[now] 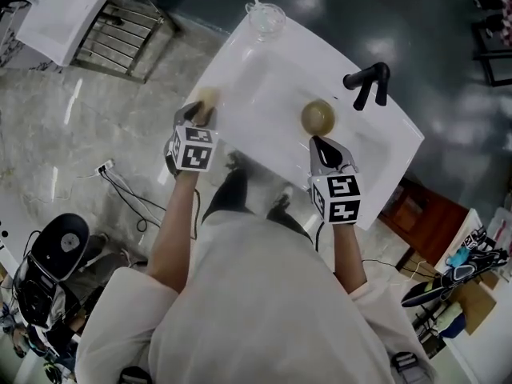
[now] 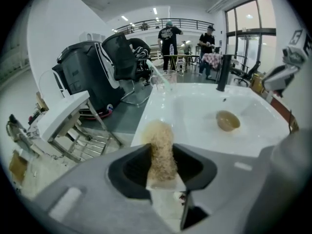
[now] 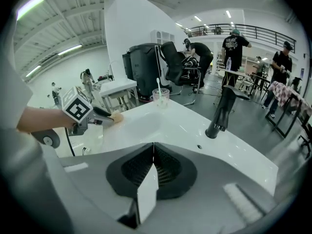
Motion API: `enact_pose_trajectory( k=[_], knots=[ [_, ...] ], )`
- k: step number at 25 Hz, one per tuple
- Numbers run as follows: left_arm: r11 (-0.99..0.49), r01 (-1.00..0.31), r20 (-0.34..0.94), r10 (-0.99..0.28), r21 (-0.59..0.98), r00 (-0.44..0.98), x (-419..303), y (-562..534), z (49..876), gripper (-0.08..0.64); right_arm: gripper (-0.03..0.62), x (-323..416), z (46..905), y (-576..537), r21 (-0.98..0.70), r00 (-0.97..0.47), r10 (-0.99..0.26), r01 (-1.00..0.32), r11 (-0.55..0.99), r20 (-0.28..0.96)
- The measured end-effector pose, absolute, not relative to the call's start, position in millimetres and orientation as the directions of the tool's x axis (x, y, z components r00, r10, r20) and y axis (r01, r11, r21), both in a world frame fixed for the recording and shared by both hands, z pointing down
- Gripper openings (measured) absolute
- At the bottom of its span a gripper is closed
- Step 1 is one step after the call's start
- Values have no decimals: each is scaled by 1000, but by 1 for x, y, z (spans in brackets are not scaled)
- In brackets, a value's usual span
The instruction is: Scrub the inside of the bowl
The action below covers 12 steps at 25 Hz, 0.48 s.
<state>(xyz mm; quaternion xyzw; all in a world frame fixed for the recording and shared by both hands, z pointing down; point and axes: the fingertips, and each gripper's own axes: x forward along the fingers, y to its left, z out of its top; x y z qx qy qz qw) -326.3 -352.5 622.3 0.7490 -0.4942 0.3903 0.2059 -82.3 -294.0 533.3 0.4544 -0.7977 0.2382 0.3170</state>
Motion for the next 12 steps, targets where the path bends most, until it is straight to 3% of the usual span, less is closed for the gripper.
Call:
enact_pose_trajectory(
  k=[12],
  knots=[
    [-487, -869, 757, -535, 86, 374, -258, -319, 590, 103, 61, -55, 620, -299, -41, -344, -457, -832, 553, 820]
  ],
)
